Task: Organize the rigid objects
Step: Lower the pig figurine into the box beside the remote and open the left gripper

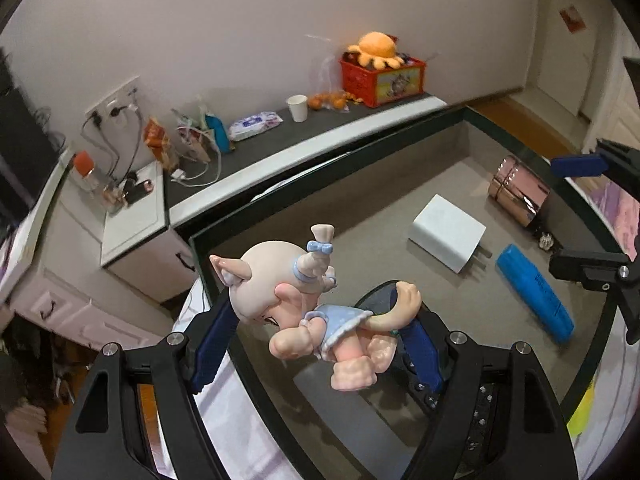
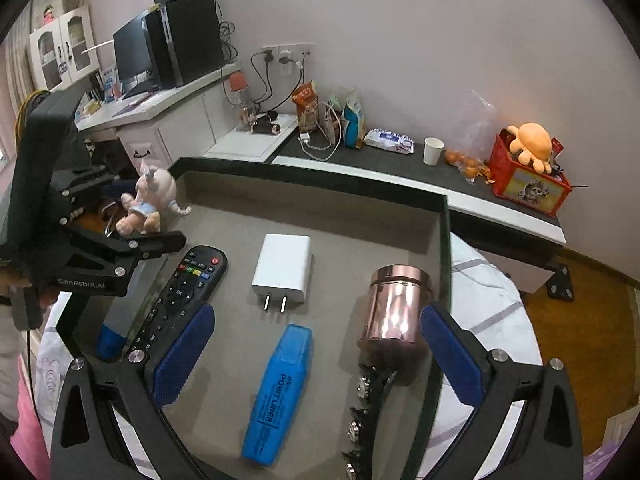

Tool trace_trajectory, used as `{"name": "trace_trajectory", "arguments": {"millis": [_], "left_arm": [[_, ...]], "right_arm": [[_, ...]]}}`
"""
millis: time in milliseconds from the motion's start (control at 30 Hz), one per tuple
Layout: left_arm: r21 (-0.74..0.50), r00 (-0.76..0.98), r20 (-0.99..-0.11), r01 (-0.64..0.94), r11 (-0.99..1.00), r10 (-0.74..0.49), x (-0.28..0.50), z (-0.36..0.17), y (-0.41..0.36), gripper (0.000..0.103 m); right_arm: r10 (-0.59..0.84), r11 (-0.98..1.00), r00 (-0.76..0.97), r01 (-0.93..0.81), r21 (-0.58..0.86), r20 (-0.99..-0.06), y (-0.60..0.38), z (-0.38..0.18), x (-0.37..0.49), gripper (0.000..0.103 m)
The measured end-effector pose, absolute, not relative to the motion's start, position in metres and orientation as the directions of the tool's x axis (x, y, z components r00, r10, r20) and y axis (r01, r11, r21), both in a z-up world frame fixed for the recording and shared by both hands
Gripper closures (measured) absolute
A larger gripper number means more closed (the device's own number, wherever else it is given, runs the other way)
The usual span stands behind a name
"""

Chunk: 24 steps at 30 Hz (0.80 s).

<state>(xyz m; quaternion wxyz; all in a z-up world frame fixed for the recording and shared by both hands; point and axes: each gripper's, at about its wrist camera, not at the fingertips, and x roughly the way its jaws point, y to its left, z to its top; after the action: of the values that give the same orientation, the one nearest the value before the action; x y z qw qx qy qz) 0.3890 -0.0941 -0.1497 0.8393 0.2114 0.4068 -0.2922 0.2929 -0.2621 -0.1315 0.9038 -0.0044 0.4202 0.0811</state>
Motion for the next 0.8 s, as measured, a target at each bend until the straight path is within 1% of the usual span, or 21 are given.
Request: {"name": "trace_trajectory", "arguments": {"millis": [100, 233, 300, 433, 533, 667, 767, 800], "left_arm": [[0.131, 0.473, -0.814, 0.715, 0.687, -0.337, 0.397, -0.151, -0.1, 0.025], [0.148, 0.447, -0.833, 0.749, 0.646, -0.327, 0.411, -0.159, -0.104, 0.025], [0.129, 0.416, -0.843, 0.771, 0.624, -0.34, 0.416, -0.163, -0.105, 0.025], [0.148, 0.418, -0.85, 0.774, 0.616, -0.321, 0.42, -0.167, -0.112, 0.026], [0.103, 0.409, -0.842, 0.761, 0.64, -0.351, 0.426, -0.164, -0.107, 0.024], [0.119, 0.445, -0.821, 0.747, 0.654, -0.358, 0.42, -0.155, -0.101, 0.021], [0.113, 0.479, -0.785, 0.735, 0.669, -0.394, 0.401, -0.136, -0.091, 0.019], [0.121, 0.498, -0.77, 0.729, 0.674, -0.4, 0.394, -0.13, -0.088, 0.015]], "right_arm": [[0.143, 0.986, 0.609, -0.157, 0.058, -0.78, -0.26, -0.136, 0.297, 0.0], [0.136, 0.985, 0.604, -0.166, 0.043, -0.785, -0.26, -0.135, 0.297, 0.0], [0.132, 0.985, 0.606, -0.172, 0.033, -0.784, -0.259, -0.134, 0.297, 0.0], [0.146, 0.983, 0.603, -0.179, 0.045, -0.784, -0.259, -0.136, 0.296, 0.0], [0.144, 0.983, 0.604, -0.181, 0.042, -0.784, -0.258, -0.137, 0.295, 0.0], [0.142, 0.983, 0.602, -0.18, 0.04, -0.786, -0.258, -0.138, 0.295, 0.0], [0.142, 0.983, 0.604, -0.179, 0.04, -0.784, -0.259, -0.137, 0.291, 0.0], [0.141, 0.984, 0.606, -0.175, 0.042, -0.783, -0.26, -0.136, 0.289, 0.0]]}}
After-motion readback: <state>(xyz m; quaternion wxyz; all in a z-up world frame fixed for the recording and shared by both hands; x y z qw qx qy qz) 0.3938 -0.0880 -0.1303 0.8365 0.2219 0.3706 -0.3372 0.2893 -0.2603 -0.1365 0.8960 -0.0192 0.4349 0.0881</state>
